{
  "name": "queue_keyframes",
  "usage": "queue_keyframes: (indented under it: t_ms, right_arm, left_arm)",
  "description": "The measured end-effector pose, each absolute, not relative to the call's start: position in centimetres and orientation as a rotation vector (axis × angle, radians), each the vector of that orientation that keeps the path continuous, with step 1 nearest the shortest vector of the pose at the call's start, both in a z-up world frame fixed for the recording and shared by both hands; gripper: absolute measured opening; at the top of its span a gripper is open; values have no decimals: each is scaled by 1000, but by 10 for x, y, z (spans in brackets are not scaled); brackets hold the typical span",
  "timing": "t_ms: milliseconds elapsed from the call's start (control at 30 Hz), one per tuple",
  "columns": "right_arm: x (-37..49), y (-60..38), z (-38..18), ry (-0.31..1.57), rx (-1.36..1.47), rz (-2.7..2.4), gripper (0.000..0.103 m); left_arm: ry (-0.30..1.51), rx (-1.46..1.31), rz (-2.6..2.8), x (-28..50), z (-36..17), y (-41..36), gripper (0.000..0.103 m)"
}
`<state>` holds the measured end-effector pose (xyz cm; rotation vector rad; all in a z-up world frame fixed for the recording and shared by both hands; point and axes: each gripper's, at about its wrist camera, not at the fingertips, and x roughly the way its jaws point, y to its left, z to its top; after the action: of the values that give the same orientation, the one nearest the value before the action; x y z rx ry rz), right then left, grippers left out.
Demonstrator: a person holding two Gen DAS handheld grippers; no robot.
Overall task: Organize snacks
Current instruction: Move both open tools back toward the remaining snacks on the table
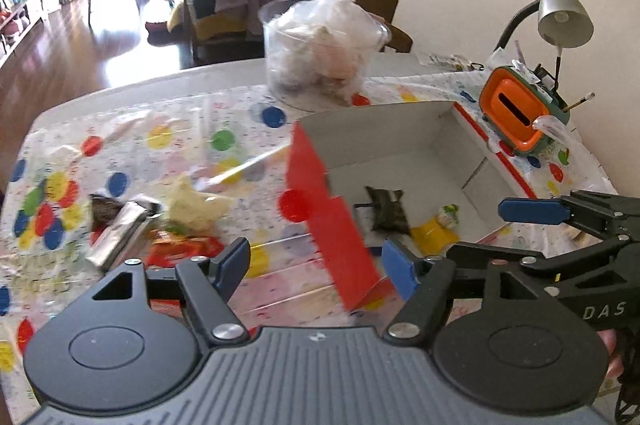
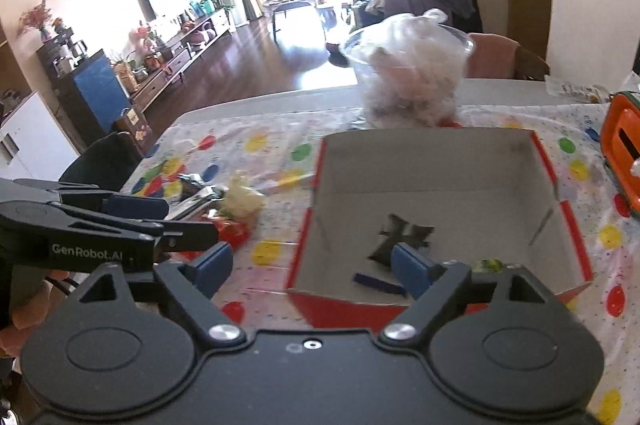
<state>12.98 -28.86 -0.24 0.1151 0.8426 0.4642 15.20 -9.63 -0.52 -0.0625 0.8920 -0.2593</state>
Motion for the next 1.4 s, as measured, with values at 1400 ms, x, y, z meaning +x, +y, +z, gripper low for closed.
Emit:
queue_keyframes:
  t_ms: [1400]
  right_arm:
    - [122, -45, -98, 1054, -98, 736, 103]
  left_arm:
    - [1094, -267, 219, 146, -113, 166, 84]
